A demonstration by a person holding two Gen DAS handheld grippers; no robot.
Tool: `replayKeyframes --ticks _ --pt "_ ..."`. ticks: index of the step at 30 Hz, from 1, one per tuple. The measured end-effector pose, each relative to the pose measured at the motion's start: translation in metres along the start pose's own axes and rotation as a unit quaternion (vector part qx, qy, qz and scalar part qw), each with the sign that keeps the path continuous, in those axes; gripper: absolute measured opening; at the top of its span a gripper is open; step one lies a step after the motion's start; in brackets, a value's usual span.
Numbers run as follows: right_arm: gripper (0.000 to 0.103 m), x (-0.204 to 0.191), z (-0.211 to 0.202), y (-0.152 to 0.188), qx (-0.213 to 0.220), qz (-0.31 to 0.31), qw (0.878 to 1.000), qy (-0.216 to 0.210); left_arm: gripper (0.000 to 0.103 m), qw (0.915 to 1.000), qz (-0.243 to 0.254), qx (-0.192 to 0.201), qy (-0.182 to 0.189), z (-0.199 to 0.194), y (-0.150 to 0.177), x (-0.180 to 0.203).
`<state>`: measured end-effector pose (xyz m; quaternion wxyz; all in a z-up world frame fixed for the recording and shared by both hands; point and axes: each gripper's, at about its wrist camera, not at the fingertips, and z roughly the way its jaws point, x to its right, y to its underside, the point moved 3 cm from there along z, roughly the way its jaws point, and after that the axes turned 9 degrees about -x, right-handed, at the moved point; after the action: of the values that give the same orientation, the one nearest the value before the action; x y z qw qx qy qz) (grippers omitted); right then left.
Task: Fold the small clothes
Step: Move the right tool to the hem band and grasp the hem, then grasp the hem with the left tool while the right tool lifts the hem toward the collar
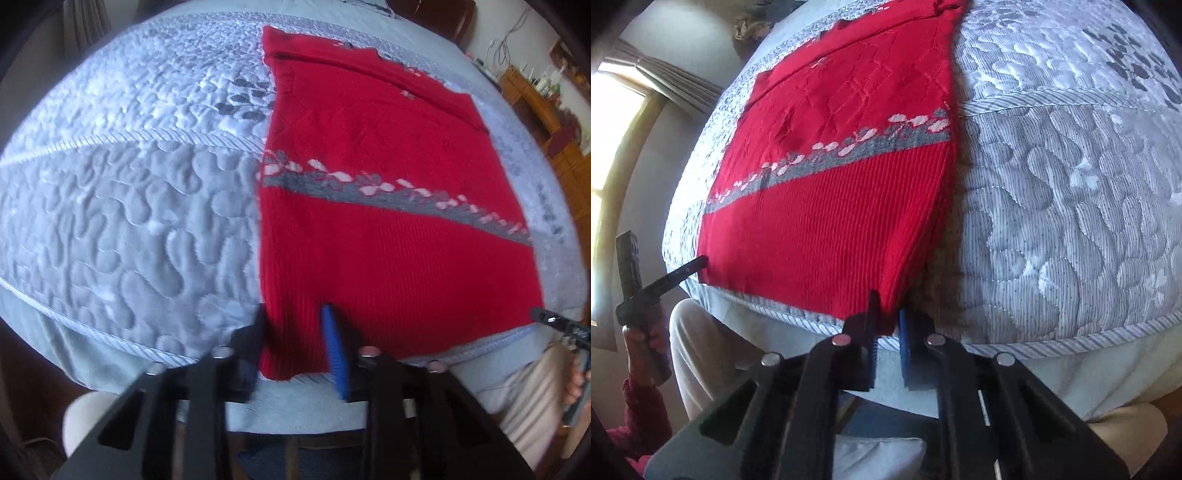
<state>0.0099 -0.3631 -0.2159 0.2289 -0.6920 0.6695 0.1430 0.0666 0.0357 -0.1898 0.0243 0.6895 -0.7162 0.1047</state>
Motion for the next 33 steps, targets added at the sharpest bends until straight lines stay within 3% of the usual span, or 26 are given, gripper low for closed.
replayKeyframes --ticks 1,7,15,24,33 --pt "0.007 -0.002 -0.001 0.000 0.001 -0.001 1.000 -0.001 0.010 0.9997 -0.008 -0.003 0.021 -0.001 0.000 0.000" --pt "0.007 -0.007 -0.019 -0.002 0.020 -0.007 1.000 -0.020 0.008 0.9970 -0.033 0.004 0.069 -0.014 -0.001 0.000" --pt "0.007 -0.006 -0.055 -0.006 0.053 0.001 0.996 -0.071 0.008 0.9915 -0.047 0.047 0.112 -0.053 -0.013 -0.004" --pt "0.007 -0.024 -0.104 -0.034 0.095 -0.022 0.991 -0.093 0.008 0.9846 -0.053 0.102 0.132 -0.093 -0.050 0.003" --pt "0.006 -0.038 -0.131 -0.075 0.114 -0.041 0.989 -0.084 0.008 0.9807 -0.055 0.130 0.135 -0.112 -0.090 0.002"
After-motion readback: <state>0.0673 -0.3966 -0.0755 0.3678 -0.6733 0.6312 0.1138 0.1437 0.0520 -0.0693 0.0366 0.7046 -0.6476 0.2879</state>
